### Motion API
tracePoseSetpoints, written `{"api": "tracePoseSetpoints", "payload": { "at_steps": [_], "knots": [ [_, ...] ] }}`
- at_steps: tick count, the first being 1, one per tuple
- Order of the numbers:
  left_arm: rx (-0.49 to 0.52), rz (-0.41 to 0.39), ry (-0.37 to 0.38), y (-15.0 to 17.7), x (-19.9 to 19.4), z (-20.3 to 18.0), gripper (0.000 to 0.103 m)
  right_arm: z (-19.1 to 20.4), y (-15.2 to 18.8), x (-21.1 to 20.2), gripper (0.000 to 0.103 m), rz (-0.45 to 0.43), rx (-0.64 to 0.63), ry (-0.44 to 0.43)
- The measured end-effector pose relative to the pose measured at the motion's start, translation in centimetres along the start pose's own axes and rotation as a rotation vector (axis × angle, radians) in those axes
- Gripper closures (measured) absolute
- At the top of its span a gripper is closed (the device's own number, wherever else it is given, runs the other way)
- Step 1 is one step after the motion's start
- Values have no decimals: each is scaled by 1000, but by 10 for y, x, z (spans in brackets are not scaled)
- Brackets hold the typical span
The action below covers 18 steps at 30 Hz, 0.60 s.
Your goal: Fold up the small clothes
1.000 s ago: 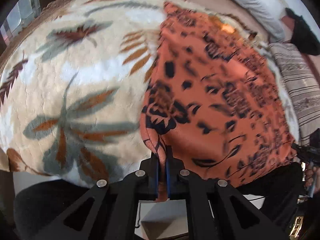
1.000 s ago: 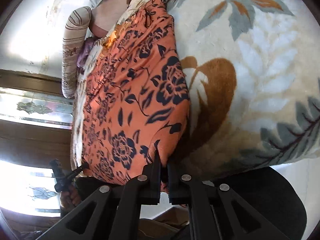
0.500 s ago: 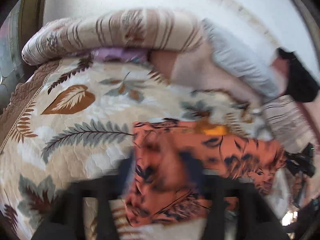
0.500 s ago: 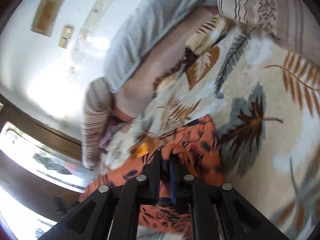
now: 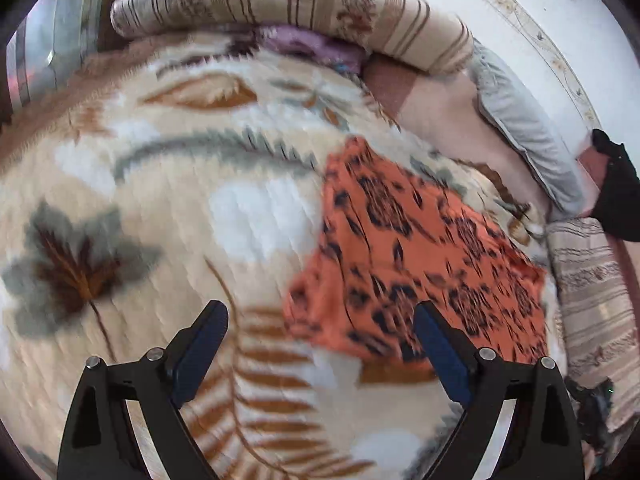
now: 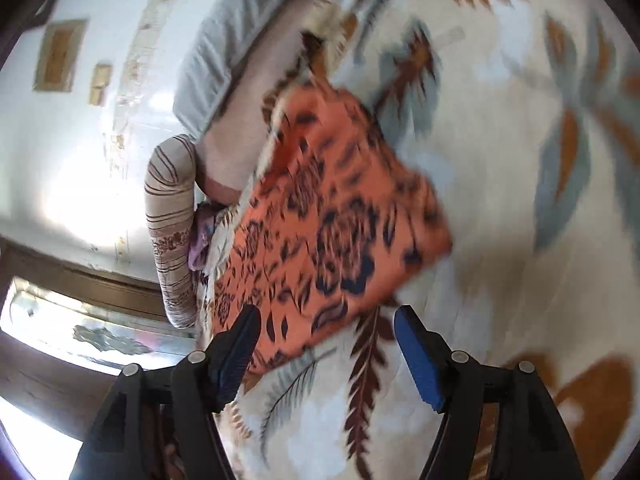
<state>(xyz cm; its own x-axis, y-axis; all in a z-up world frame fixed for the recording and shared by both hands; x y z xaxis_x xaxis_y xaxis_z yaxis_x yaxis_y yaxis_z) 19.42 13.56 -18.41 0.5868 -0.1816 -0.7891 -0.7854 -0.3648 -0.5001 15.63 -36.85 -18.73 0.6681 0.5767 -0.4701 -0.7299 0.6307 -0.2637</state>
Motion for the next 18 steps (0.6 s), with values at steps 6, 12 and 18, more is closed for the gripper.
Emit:
{"api": "tracePoseSetpoints", "payload": {
  "at_steps": [6, 12, 18],
  "knots": [
    [-2, 59, -72, 5, 48, -6, 9, -4, -23, 43, 31, -100, 100, 70],
    [51, 107, -122, -17, 67, -22, 82, -4, -47, 61, 90, -154, 179, 88],
    [83, -38, -40, -30, -14, -47, 84, 55, -58, 30, 94, -152, -3, 44]
  ]
}}
Point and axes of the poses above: each gripper's, at about its wrist camera, not at the fingertips, and x roughly the way its jaws point, z to its left, y to its underside, the point moved 8 cm from there along x, roughly the way its jaws point, and after that the axes turned 3 degrees about -y, right-handed, at the moved point
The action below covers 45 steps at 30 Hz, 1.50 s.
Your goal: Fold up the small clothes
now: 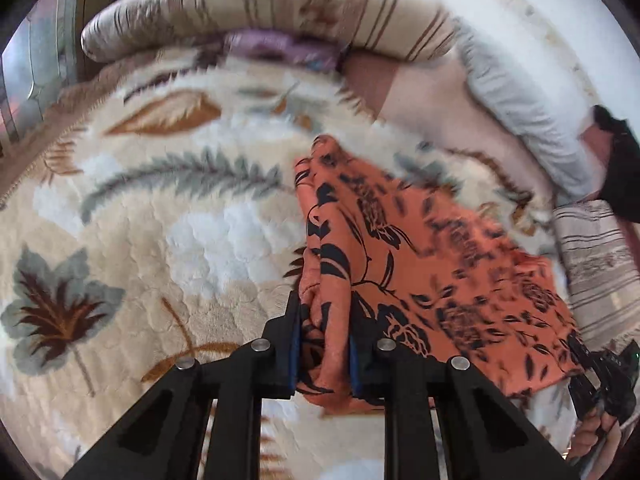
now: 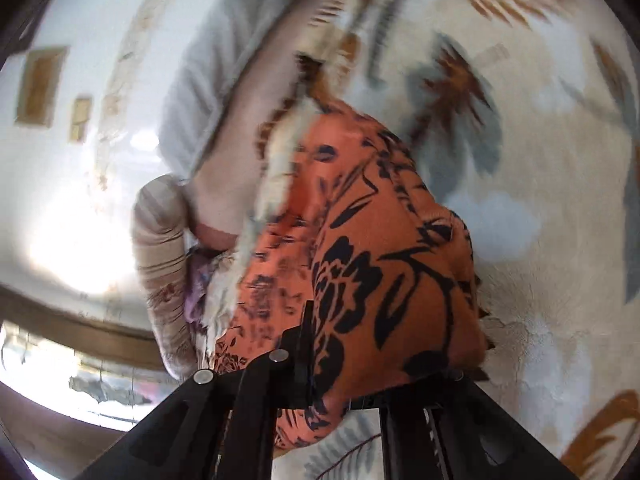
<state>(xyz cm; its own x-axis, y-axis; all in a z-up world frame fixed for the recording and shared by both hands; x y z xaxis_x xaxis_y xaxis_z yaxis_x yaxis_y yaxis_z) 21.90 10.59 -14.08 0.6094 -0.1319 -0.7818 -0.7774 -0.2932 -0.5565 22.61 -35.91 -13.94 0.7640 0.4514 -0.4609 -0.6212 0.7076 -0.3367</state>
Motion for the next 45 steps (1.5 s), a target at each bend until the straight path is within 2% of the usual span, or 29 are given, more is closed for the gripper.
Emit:
{"api": "tracePoseSetpoints", "payload": {
  "at_steps": [2, 4, 5, 6, 7, 9, 10, 11, 12, 13, 14, 16, 18, 20, 22, 25, 27, 29, 31, 34, 35, 36, 39, 40, 41, 43, 45],
  "knots": [
    [3, -34, 12, 12, -33, 0, 84, 16, 6, -24, 94, 7, -54, -21],
    [2, -42, 11, 39, -61, 7, 83, 16, 19, -50, 94, 25, -72, -32],
    [7, -27, 6, 60, -67, 13, 82, 9, 28, -62, 94, 38, -83, -25],
    [17, -4, 5, 79, -64, 17, 77, -3, 40, -77, 94, 52, -99, -5],
    [22, 27, -12, 98, -58, 25, 76, -23, 54, -84, 90, 78, -96, 30],
    [1, 113, -99, 136, -34, 52, 51, -64, 76, -78, 85, 152, -50, 106],
    [-19, 164, -114, 150, -23, 67, 49, -91, 86, -79, 71, 189, -26, 181],
    [-42, 133, -65, 152, -26, 72, 49, -104, 89, -86, 72, 185, 3, 160],
    [-58, 110, -59, 147, -34, 75, 47, -107, 88, -95, 71, 157, 23, 113],
    [-61, 110, -93, 143, -39, 79, 45, -109, 84, -106, 68, 133, 19, 141],
    [-60, 95, -114, 136, -44, 80, 44, -107, 78, -118, 56, 92, -8, 174],
    [-56, 49, -91, 117, -54, 79, 44, -99, 64, -138, 35, 14, -48, 194],
    [-39, 30, -68, 99, -54, 75, 44, -80, 47, -148, 35, -32, -117, 201],
    [-13, 24, -50, 81, -47, 68, 44, -53, 40, -143, 35, -27, -172, 159],
    [10, 24, -36, 66, -34, 58, 44, -25, 39, -125, 35, 21, -242, 106],
    [40, 69, -15, 46, -4, 40, 44, 6, 44, -86, 34, 108, -325, 47],
    [48, 101, -51, 40, 15, 37, 45, 10, 36, -66, 34, 125, -344, 80],
    [52, 149, -41, 39, 30, 35, 45, 9, 22, -51, 34, 108, -334, 108],
    [56, 149, -45, 38, 37, 35, 45, -2, 1, -41, 34, 72, -356, 192],
    [74, 143, -62, 36, 44, 35, 47, -26, -23, -24, 34, 79, -384, 300],
    [80, 143, -70, 35, 47, 35, 61, -31, -29, -19, 34, 77, -401, 330],
    [84, 149, -81, 34, 51, 37, 81, -37, -36, -14, 34, 85, -419, 353],
    [68, 142, -88, 30, 56, 40, 91, -45, -43, 9, 35, 141, -469, 378],
    [68, 131, -90, 29, 54, 40, 92, -47, -43, 17, 45, 162, -489, 387],
    [71, 116, -94, 28, 51, 39, 94, -49, -43, 25, 78, 181, -507, 397],
    [83, 68, -105, 27, 38, 38, 95, -44, -44, 28, 86, 168, -548, 423],
    [67, 31, -133, 30, 30, 44, 96, -36, -49, 24, 87, 129, -585, 434]
  ]
}}
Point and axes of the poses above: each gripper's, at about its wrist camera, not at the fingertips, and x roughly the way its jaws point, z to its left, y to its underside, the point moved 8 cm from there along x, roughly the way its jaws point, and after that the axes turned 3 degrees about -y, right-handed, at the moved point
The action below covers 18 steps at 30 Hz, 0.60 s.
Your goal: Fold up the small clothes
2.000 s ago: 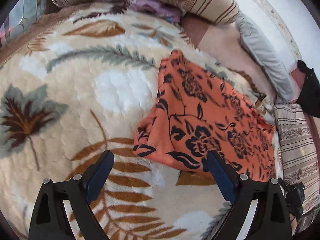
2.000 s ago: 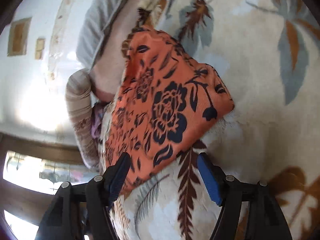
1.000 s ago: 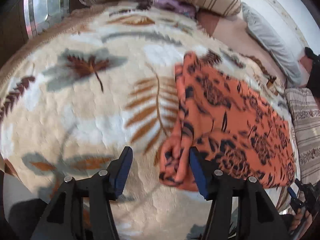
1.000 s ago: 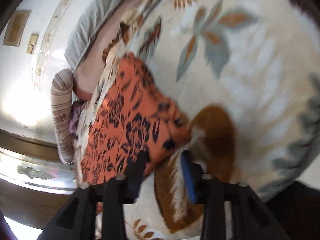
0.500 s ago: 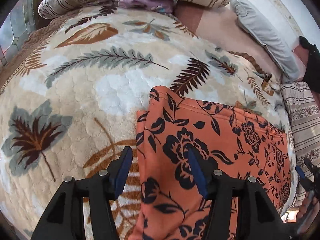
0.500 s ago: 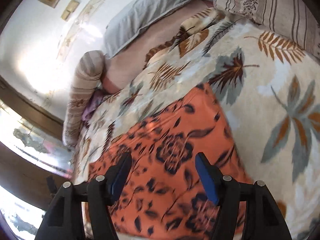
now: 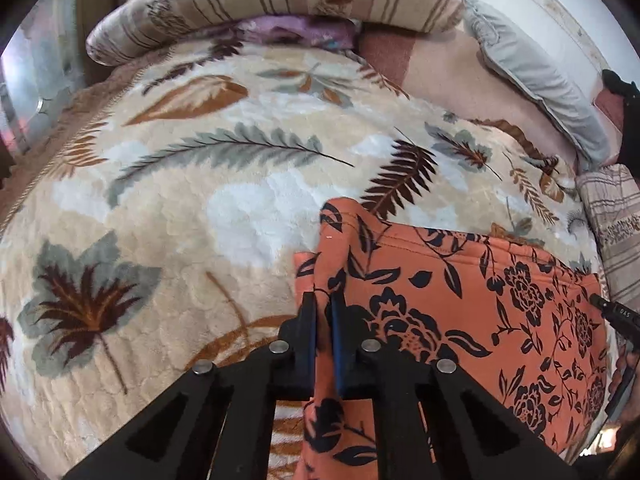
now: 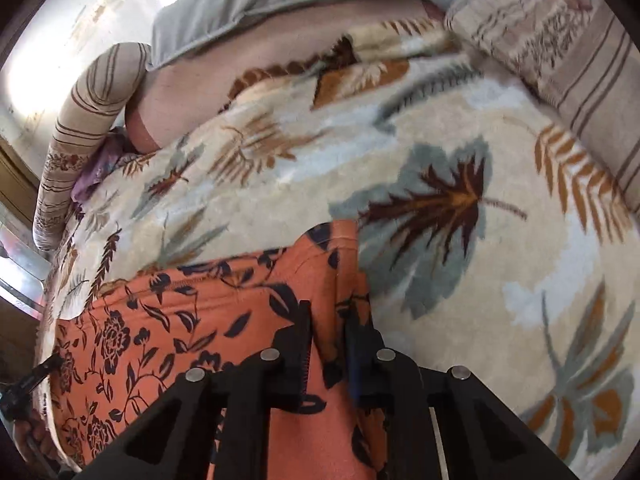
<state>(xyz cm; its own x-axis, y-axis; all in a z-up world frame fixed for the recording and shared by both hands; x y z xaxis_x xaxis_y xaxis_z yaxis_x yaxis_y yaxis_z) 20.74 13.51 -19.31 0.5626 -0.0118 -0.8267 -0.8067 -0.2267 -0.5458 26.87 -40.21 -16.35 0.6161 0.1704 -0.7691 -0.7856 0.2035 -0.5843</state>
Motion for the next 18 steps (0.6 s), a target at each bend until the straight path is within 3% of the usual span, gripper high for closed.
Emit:
{"api": "tracePoseSetpoints", "payload": {
  "at_steps": [3, 6, 9, 10, 12, 15, 18],
  "knots": [
    [-53, 68, -26, 13, 22, 13, 94, -18, -2, 16, 87, 36, 23, 82],
    [-40, 50, -32, 7, 20, 12, 92, -23, -2, 8, 81, 11, 72, 45],
    [-65, 45, -12, 3, 5, 11, 78, -16, -3, -25, 50, -53, 77, 45],
    [-63, 28, -7, 3, -2, 10, 76, -12, -2, -40, 32, -81, 88, 25],
    [-38, -6, -6, 5, -22, 5, 64, 4, 6, -73, 31, -123, 117, -63],
    [2, -46, 0, 20, -52, -4, 43, 35, 36, -100, 31, -79, 152, -250],
    [30, -51, 27, 48, -70, -15, 31, 57, 81, -114, 30, -10, 230, -448]
  ]
}}
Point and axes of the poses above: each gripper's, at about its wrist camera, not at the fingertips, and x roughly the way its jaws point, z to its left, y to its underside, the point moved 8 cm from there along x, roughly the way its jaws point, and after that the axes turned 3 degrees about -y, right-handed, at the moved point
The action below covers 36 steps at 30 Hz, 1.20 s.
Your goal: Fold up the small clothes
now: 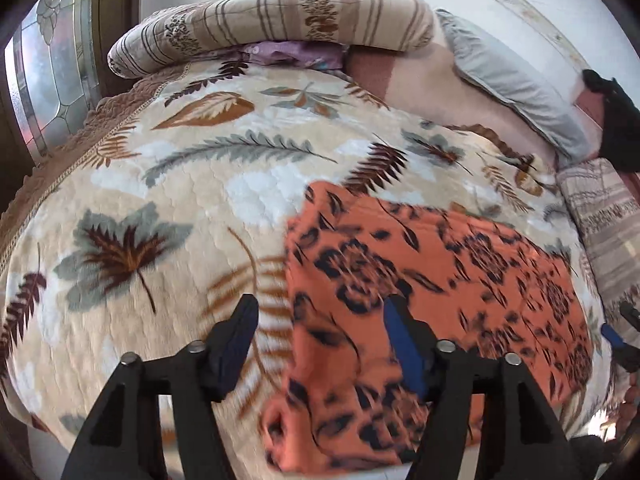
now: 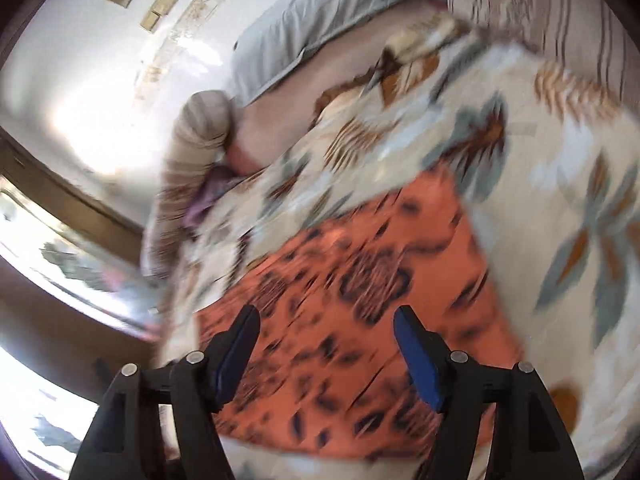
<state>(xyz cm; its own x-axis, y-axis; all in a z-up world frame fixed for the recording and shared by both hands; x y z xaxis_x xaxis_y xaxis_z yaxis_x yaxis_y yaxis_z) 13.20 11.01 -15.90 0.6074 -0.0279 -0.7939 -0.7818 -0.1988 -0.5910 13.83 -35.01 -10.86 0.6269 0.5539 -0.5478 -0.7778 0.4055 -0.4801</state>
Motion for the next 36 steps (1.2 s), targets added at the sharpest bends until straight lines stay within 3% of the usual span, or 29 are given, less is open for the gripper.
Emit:
{"api": "tracePoseSetpoints", "payload": {
  "at_steps": [2, 3, 4, 5, 6, 7, 10, 13, 15, 17, 22, 26, 30, 36],
  "knots": [
    [20, 28, 3, 23, 1, -6, 25, -15, 22, 5, 30, 28, 54, -26],
    [28, 51, -9, 34, 7, -7, 24, -32, 29, 9, 30, 30, 81, 12],
    [43, 96, -39, 46, 17, -6, 24, -61, 36, 11, 30, 27, 129, 119],
    [67, 154, -72, 59, 30, -4, 24, -78, 39, 10, 35, 21, 182, 150],
    [69, 173, -70, 68, 37, -1, 23, -80, 39, 4, 35, -12, 228, 100],
    [42, 136, -60, 67, 30, 2, 22, -74, 40, -5, 34, -37, 239, 89],
    [8, 123, -83, 65, 15, 9, 23, -37, 44, -23, 31, -70, 112, 70],
    [30, 122, -109, 71, 14, 11, 23, -28, 55, -21, 17, -61, 37, 68],
    [33, 163, -127, 80, 24, 14, 22, -64, 63, -7, 17, -12, 118, 165],
    [12, 161, -117, 82, 22, 18, 22, -75, 62, -13, 19, -64, 217, 110],
    [22, 155, -127, 82, 19, 20, 22, -33, 61, -23, 18, -81, 47, 108],
    [22, 153, -123, 83, 19, 22, 22, -67, 69, -3, 18, -17, 136, 188],
    [25, 153, -117, 85, 17, 21, 22, -49, 63, -14, 18, -63, 110, 134],
    [26, 151, -119, 85, 18, 21, 22, -16, 63, 9, 18, -17, 29, 60]
  ]
}}
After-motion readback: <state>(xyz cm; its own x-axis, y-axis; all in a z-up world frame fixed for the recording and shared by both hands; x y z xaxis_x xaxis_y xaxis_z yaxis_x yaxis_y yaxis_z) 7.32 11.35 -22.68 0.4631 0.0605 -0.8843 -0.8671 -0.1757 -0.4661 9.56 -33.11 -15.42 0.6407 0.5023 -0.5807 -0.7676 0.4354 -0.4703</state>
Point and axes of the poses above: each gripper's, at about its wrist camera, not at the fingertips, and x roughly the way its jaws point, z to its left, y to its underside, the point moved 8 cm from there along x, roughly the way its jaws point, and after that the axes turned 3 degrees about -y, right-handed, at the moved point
